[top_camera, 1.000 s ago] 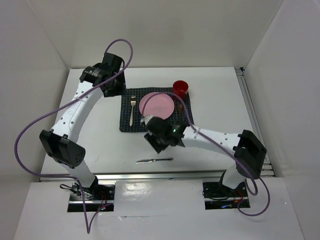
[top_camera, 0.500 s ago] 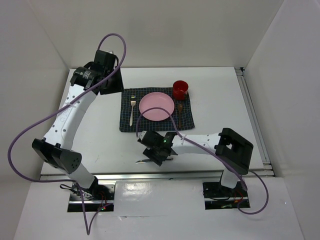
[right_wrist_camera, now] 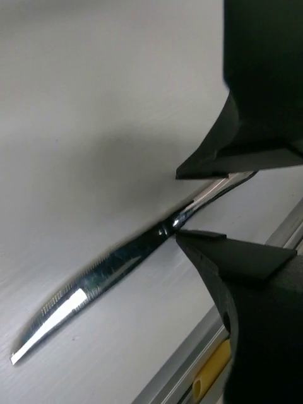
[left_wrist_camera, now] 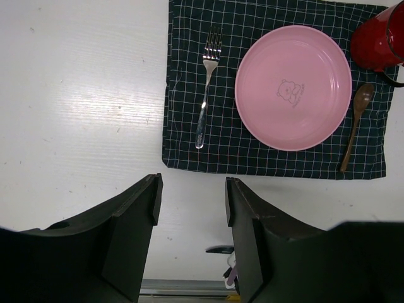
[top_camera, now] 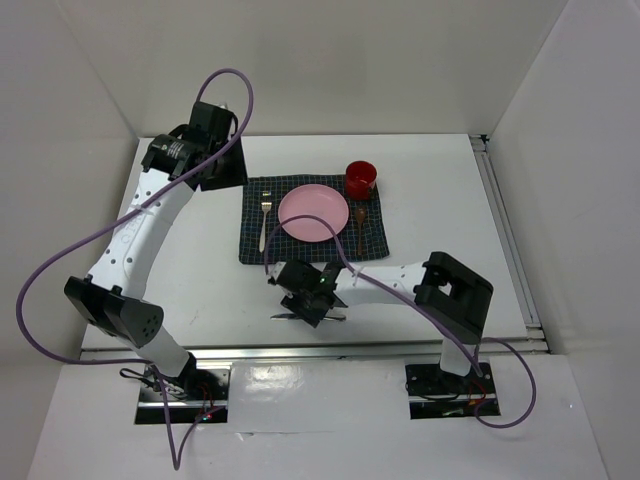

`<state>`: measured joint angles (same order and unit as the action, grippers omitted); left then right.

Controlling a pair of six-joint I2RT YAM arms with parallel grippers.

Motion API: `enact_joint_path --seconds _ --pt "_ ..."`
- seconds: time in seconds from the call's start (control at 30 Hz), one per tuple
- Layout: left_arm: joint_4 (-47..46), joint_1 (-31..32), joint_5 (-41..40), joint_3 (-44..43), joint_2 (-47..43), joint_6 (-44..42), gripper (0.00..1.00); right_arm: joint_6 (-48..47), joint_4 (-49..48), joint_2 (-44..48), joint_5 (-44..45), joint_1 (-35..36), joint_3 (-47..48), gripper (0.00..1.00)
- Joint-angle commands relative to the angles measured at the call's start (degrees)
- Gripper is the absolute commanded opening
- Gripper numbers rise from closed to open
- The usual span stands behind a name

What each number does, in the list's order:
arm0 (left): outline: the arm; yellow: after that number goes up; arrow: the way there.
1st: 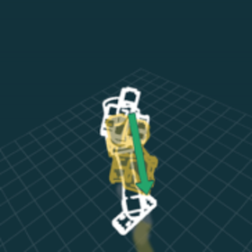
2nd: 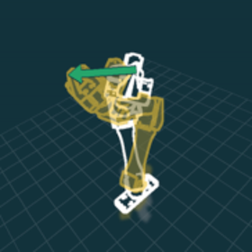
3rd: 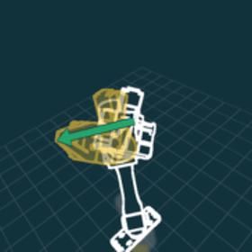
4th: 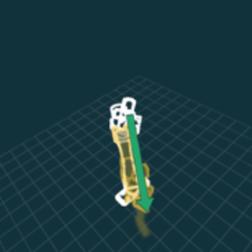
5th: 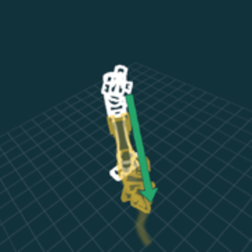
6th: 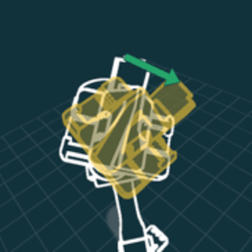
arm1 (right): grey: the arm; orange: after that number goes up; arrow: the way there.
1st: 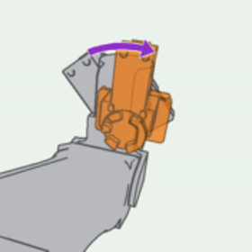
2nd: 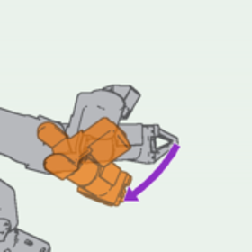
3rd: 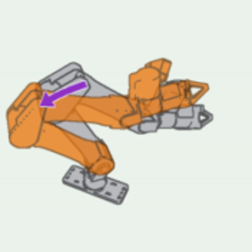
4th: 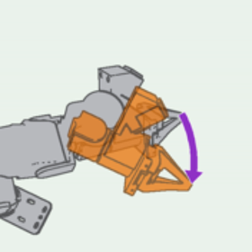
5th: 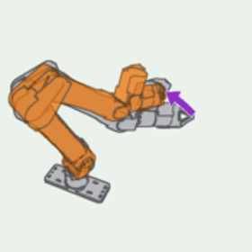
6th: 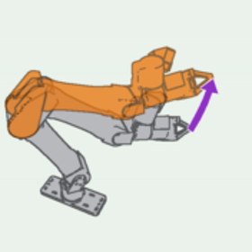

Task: Set the dinner table for one person

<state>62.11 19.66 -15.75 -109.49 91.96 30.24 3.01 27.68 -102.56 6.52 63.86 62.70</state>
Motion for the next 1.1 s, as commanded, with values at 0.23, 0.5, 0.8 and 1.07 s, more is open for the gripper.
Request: enact_joint_path --seconds 0.23,0.5,0.8,1.07 --pt "-0.6 0.2 -1.1 0.3 -1.2 -0.6 0.61 -1.9 -3.8 -3.4 -6.0 -4.5 -0.5 0.39" --pt "-0.6 0.2 -1.1 1.5 -1.2 -0.6 0.61 -1.3 -2.2 -4.8 -5.5 -4.5 -0.5 0.31" --pt "-0.6 0.2 -1.1 0.9 -1.2 -0.6 0.61 -0.8 0.1 0.7 1.4 -3.5 2.2 0.13" --pt "-0.6 0.2 -1.7 0.4 -1.2 -0.6 0.61 0.4 0.1 8.2 7.3 -3.5 3.9 0.06"
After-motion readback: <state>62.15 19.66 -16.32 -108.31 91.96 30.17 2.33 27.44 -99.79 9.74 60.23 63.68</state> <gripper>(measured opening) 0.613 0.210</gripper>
